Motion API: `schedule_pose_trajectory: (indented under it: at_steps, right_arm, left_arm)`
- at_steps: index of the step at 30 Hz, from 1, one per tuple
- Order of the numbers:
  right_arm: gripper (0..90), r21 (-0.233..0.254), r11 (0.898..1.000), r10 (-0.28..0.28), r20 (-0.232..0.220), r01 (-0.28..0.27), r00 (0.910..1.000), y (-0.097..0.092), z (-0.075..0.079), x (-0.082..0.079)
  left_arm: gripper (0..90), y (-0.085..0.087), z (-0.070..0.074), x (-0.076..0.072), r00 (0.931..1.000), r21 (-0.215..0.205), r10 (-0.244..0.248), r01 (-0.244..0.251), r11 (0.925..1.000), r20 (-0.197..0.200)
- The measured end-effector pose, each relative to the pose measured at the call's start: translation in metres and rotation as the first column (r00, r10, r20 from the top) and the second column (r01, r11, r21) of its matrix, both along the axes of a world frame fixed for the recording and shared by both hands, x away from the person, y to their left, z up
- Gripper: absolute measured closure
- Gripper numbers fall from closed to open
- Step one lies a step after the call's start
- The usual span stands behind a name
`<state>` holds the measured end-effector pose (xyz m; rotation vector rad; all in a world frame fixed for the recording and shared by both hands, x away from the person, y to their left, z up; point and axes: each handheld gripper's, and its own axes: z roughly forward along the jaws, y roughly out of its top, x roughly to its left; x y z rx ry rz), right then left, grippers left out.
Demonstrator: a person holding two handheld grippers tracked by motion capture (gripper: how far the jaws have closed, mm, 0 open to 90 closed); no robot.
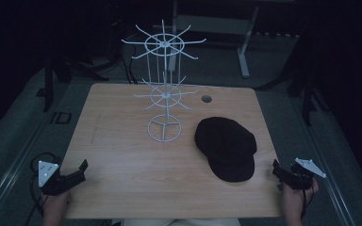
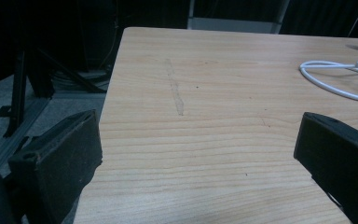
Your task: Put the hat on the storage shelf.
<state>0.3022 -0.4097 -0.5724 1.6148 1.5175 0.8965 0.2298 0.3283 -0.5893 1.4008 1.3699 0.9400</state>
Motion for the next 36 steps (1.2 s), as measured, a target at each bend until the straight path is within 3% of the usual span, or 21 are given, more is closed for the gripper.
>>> schedule_pose_trajectory:
  at_steps: [11, 13, 20, 28, 36]
  right_arm:
    - [12.9, 0.039, 0.999, 0.039, -0.012, -0.039, 0.9992, 0.0, 0.007, 0.002]
    - [12.8, 0.051, 0.997, 0.061, 0.001, -0.06, 0.9982, 0.004, 0.018, 0.003]
    - [13.7, 0.023, 0.99, 0.135, 0.041, -0.136, 0.9899, 0.026, 0.044, 0.008]
    - [12.7, -0.004, 0.974, 0.226, 0.087, -0.226, 0.9703, 0.058, 0.068, 0.019]
    - [12.1, -0.038, 0.947, 0.322, 0.104, -0.32, 0.9409, 0.097, 0.096, 0.036]
  left_arm:
    - [1.4, 0.0, 0.0, 0.0, 1.0, 0.0, 0.005, -0.005, 1.0, -0.001]
    - [1.4, 0.0, 0.0, 0.0, 1.0, 0.0, 0.005, -0.005, 1.0, -0.001]
    - [1.5, 0.0, 0.0, 0.0, 1.0, -0.001, 0.003, -0.003, 1.0, 0.0]
    - [1.5, 0.0, 0.0, 0.0, 1.0, -0.001, 0.0, 0.0, 1.0, 0.0]
    - [1.5, 0.0, 0.0, 0.0, 1.0, -0.001, -0.004, 0.004, 1.0, -0.001]
